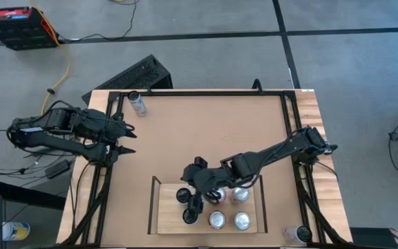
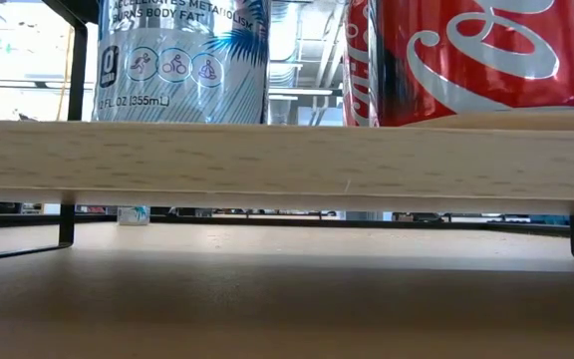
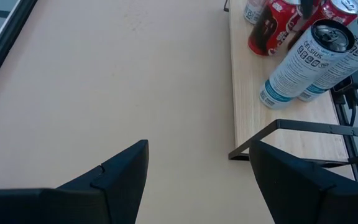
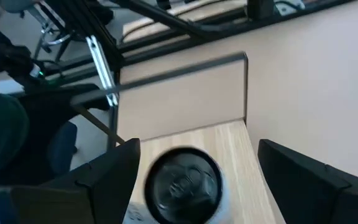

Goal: Place canned beverage on shelf
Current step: Put the white blue soda can aligned with the other white blue soda can on the shelf

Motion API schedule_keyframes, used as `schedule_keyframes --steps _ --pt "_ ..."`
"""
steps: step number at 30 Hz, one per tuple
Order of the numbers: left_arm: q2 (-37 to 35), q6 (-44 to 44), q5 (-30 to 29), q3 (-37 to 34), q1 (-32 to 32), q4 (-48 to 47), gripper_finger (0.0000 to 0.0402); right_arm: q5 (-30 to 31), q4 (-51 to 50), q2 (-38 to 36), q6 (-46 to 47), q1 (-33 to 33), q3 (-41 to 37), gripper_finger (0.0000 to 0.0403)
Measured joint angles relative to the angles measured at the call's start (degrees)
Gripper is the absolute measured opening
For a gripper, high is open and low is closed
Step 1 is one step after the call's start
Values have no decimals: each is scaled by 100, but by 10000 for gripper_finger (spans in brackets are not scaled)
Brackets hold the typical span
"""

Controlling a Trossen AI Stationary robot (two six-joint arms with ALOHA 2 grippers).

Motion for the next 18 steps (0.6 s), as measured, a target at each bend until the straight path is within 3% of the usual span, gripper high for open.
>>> schedule_keyframes --steps 5,13,18 --pt "-3 101 341 0 0 -385 261 -1 67 0 4 57 209 348" --pt "-55 489 1960 -348 -1 -668 261 2 -3 2 56 184 597 348" --pt "-51 746 1919 -426 -2 -543 261 4 -223 2 59 166 696 348"
